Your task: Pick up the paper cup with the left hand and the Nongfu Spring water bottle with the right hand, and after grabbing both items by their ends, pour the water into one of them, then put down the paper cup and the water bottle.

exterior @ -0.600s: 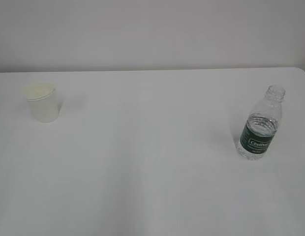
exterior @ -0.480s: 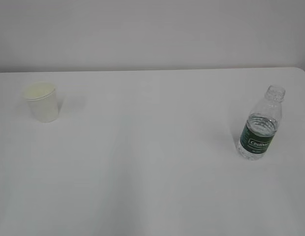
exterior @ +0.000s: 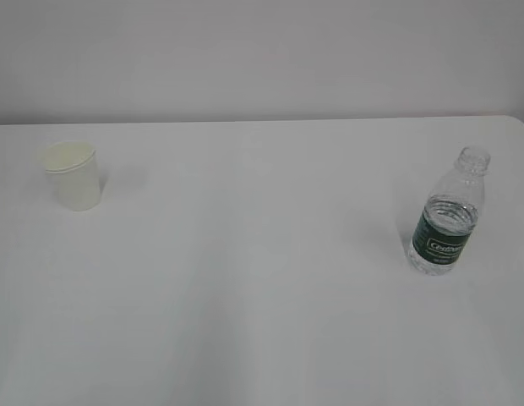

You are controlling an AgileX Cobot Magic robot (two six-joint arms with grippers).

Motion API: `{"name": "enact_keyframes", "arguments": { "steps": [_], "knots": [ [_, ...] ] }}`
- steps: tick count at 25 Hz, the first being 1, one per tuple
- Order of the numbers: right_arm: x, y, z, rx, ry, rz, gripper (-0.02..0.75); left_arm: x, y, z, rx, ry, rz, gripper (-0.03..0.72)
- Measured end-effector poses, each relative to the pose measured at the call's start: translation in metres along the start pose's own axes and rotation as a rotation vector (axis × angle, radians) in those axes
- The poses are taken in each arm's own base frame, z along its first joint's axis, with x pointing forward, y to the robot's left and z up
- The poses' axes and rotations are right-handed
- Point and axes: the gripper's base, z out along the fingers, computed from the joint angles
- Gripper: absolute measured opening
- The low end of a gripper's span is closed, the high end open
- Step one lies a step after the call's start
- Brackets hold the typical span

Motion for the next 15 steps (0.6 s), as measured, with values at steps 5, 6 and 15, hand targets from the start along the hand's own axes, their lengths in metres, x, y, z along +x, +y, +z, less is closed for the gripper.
{"name": "enact_keyframes", "arguments": {
  "steps": [5,6,15],
  "knots": [
    [0.0,0.0,0.0,0.0,0.0,0.0,0.554,0.0,0.0,0.0,0.0,0.0,0.0,0.575],
    [0.0,0.0,0.0,0.0,0.0,0.0,0.554,0.0,0.0,0.0,0.0,0.0,0.0,0.575],
    [0.0,0.0,0.0,0.0,0.0,0.0,0.554,0.0,0.0,0.0,0.0,0.0,0.0,0.568]
  ]
}}
